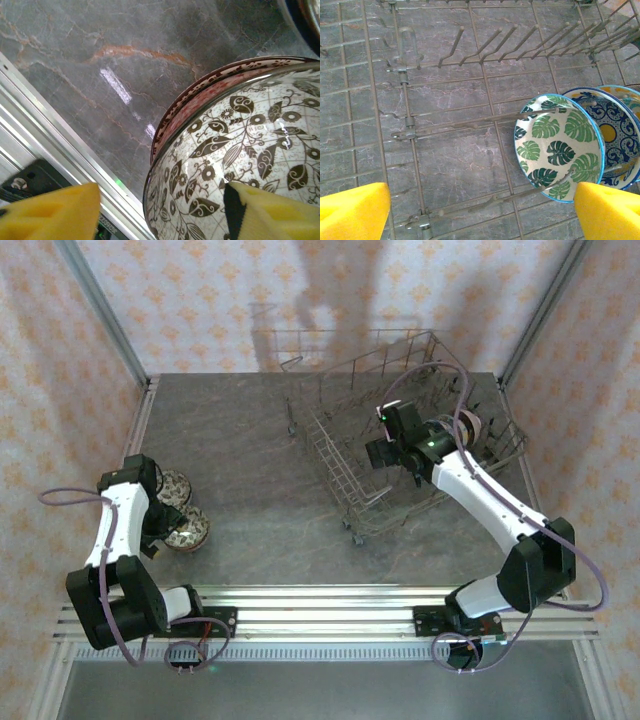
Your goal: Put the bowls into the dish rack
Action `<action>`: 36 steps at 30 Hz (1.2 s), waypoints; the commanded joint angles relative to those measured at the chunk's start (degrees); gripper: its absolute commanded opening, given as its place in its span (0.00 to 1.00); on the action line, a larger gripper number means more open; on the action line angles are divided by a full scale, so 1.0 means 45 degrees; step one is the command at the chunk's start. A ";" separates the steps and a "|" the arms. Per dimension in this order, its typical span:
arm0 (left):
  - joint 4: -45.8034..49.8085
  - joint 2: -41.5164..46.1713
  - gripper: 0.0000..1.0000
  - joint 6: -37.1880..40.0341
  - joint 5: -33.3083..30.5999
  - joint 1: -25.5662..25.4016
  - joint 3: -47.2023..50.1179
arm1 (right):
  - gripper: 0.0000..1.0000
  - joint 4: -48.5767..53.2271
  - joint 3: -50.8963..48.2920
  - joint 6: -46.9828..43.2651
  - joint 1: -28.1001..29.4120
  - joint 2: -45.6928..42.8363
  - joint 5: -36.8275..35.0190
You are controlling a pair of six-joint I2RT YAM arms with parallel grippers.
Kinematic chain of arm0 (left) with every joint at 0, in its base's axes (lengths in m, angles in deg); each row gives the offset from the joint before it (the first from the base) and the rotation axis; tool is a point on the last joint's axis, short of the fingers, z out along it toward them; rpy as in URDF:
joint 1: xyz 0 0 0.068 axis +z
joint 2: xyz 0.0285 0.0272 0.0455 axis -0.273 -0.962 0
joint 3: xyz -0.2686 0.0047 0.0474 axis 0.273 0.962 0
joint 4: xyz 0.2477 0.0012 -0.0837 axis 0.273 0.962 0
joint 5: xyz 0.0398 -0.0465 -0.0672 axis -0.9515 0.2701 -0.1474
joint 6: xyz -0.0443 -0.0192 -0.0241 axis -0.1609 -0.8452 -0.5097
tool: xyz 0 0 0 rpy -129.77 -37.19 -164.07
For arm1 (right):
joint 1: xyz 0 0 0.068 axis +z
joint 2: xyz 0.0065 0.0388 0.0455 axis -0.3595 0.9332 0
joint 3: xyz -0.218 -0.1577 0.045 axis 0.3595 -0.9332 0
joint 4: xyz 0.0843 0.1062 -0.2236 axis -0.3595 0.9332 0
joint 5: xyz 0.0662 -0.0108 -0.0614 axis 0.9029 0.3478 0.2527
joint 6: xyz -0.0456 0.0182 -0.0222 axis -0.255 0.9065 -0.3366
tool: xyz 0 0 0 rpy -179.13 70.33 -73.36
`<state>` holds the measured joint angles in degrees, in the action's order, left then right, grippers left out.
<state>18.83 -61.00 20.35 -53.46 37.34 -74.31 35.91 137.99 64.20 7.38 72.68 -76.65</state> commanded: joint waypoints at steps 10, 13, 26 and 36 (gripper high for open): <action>-0.0810 -0.0434 0.38 -0.0071 0.0698 0.0119 0.0397 | 0.94 -0.0219 0.0658 -0.0215 -0.0149 0.0595 -0.0123; -0.0731 -0.0368 0.38 0.0030 0.0649 0.0127 0.0382 | 0.94 -0.0269 0.0703 -0.0215 -0.0149 0.0685 -0.0085; -0.0094 -0.0005 0.69 -0.0413 0.0718 0.0125 0.0682 | 0.93 -0.0337 0.0806 -0.0287 -0.0168 0.0843 -0.0025; -0.0939 -0.0281 0.60 -0.1092 0.1170 0.0121 0.0963 | 0.93 -0.0512 0.0756 -0.0370 -0.0277 0.0950 -0.0012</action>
<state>15.56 -60.98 16.89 -48.85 37.36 -70.55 34.55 139.98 63.21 6.64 76.61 -76.19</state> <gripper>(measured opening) 0.614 0.933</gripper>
